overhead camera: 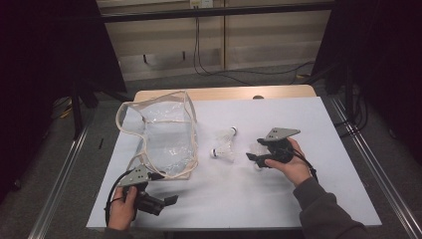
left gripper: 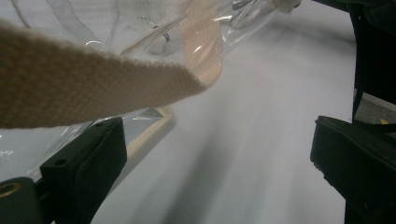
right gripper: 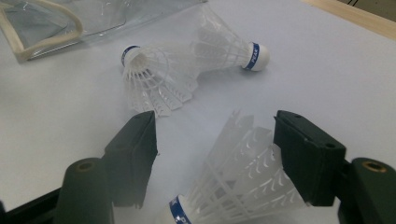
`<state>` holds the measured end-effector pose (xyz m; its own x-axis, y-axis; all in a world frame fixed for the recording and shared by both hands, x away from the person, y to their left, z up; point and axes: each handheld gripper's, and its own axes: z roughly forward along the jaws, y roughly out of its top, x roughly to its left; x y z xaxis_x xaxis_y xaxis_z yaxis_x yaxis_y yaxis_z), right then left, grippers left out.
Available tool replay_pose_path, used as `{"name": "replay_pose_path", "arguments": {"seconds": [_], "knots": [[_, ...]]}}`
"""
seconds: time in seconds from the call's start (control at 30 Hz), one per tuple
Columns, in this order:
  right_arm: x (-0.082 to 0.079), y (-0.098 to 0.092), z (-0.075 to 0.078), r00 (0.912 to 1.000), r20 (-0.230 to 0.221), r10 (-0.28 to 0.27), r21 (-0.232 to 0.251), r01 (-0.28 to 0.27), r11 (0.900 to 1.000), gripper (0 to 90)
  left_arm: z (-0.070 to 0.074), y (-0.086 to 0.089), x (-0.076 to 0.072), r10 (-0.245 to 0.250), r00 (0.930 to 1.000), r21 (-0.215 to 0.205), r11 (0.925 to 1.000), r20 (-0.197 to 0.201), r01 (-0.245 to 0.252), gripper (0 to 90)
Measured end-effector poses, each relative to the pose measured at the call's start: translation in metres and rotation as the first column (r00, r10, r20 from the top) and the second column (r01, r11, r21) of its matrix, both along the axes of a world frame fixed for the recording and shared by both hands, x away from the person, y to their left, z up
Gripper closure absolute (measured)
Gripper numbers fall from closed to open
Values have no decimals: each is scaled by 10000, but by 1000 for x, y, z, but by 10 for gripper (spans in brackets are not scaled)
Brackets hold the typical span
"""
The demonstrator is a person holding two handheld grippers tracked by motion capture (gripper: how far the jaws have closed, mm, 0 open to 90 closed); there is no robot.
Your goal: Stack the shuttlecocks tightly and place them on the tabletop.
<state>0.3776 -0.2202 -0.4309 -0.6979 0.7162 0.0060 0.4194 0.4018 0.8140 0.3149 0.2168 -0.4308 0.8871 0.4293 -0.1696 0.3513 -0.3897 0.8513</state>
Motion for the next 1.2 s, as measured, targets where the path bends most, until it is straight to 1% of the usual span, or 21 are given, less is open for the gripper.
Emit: {"name": "replay_pose_path", "arguments": {"seconds": [0.07,0.13,0.17,0.2,0.23,0.27,0.33,0.4,0.47,0.57,0.67,0.73,0.8,0.87,1.03,1.13,1.2], "knots": [[-1,-2,1,10000,13,-42,-9,42,10000,356,0,0,0,7,10000,-12,10000,-10,-7,38],[-2,-4,3,9999,83,-73,-92,74,9999,447,0,0,0,30,10000,-53,10000,3,-30,39],[-2,-4,4,9999,81,-87,-209,88,9997,497,0,0,0,29,10000,-56,10000,3,-29,39],[-3,-5,4,9999,145,-71,-448,78,9990,551,0,0,0,3,10000,-30,10000,13,-3,39],[-4,-6,4,9998,176,-109,-424,117,9990,596,0,0,0,24,10000,-27,10000,-6,-24,39],[-4,-8,5,9998,164,-135,-249,139,9996,637,0,0,0,32,10000,-37,10000,-9,-32,39],[-6,-11,6,9997,150,-212,-213,215,9995,712,0,0,0,21,10000,-39,10000,-2,-21,38],[-7,-13,6,9998,4,-203,-77,203,9998,747,0,0,0,21,10000,-47,10000,12,-21,39],[-8,-16,6,9997,-26,-258,-4,258,9997,785,0,0,0,23,10000,-43,10000,16,-23,38],[-9,-19,7,9991,-335,-273,314,283,9991,839,0,0,0,30,10000,-58,10000,16,-29,39],[-9,-19,9,9977,-623,-278,619,317,9976,866,0,-1,0,41,10000,-156,9999,9,-41,38],[-7,-17,10,9973,-692,-249,699,297,9971,872,0,-1,0,66,10000,-172,9998,26,-66,39],[-5,-14,14,9974,-657,-290,773,341,9964,876,0,-1,0,30,10000,-164,9999,18,-30,39],[-2,-12,16,9980,-483,-404,841,444,9955,876,0,-1,0,19,10000,-164,9999,30,-19,39],[5,-9,19,9963,-184,-842,1351,859,9871,875,0,-1,0,14,10000,-145,9999,26,-14,39],[10,-5,17,9952,-211,-955,1370,975,9858,873,0,-1,0,-1,10000,-106,9999,10,1,39],[12,-1,14,9949,-198,-985,1210,1002,9876,871,0,-1,0,1,10000,-116,9999,0,-1,39]]}}
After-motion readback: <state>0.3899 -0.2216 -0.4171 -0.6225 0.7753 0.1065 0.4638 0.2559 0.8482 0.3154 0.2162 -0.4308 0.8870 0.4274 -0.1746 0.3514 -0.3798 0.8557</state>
